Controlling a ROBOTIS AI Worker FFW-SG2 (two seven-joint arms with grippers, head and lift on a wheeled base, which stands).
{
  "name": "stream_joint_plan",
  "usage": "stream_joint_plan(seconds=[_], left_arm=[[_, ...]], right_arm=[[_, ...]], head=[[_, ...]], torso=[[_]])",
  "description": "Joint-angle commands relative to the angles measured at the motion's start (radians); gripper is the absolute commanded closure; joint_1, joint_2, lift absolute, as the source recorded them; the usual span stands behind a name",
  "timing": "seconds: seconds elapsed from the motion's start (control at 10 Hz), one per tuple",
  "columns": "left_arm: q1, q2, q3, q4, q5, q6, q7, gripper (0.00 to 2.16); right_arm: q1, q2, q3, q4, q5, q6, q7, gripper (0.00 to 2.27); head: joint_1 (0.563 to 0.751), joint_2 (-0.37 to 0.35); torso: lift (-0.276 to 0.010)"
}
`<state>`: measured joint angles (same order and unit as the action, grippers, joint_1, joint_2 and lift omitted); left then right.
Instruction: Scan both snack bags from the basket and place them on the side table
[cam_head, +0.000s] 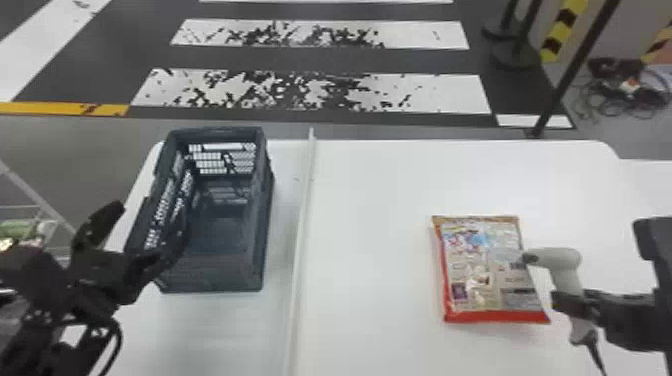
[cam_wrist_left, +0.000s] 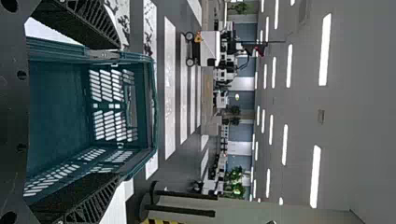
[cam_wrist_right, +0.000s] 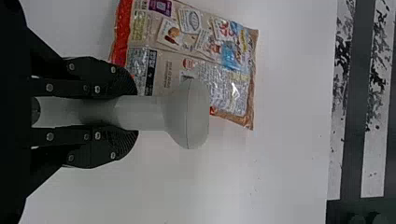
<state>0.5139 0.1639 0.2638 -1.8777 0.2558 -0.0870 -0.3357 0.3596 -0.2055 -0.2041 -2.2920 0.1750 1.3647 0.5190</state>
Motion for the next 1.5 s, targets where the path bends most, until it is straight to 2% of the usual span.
stream_joint_plan(seconds=[0.0, 0.3, 0.5, 0.8, 0.9, 1.3, 1.4], left_arm=[[0.000, 0.002, 0.002, 0.000, 0.003, 0.000, 0.000, 0.00], [0.002, 0.000, 0.002, -0.011, 0.011, 0.000, 0.000, 0.00], [-0.006, -0.007, -0.017, -0.031, 0.007, 0.010, 0.015, 0.00], [-0.003, -0.012, -0.057, -0.080, -0.010, 0.105, 0.058, 0.00], [-0.002, -0.012, -0.074, -0.093, -0.024, 0.160, 0.086, 0.00], [-0.003, -0.012, -0.098, -0.109, -0.043, 0.203, 0.101, 0.00], [-0.003, -0.010, -0.098, -0.109, -0.043, 0.203, 0.101, 0.00]], right_arm=[[-0.027, 0.002, -0.034, 0.068, -0.012, -0.068, -0.013, 2.26], [-0.060, 0.002, -0.064, 0.229, -0.023, -0.267, -0.079, 2.26], [-0.087, 0.000, -0.078, 0.298, -0.022, -0.328, -0.099, 2.26], [-0.137, -0.008, -0.083, 0.396, -0.005, -0.356, -0.100, 2.26], [-0.156, -0.009, -0.080, 0.428, 0.009, -0.359, -0.102, 2.26], [-0.174, -0.028, -0.066, 0.499, 0.023, -0.381, -0.111, 2.26], [-0.176, -0.028, -0.063, 0.508, 0.024, -0.381, -0.111, 2.07]], head=[[0.695, -0.001], [0.695, -0.054], [0.695, -0.079], [0.695, -0.128], [0.695, -0.145], [0.695, -0.195], [0.695, -0.201]], torso=[[-0.075], [-0.075], [-0.075], [-0.075], [-0.075], [-0.075], [-0.075]])
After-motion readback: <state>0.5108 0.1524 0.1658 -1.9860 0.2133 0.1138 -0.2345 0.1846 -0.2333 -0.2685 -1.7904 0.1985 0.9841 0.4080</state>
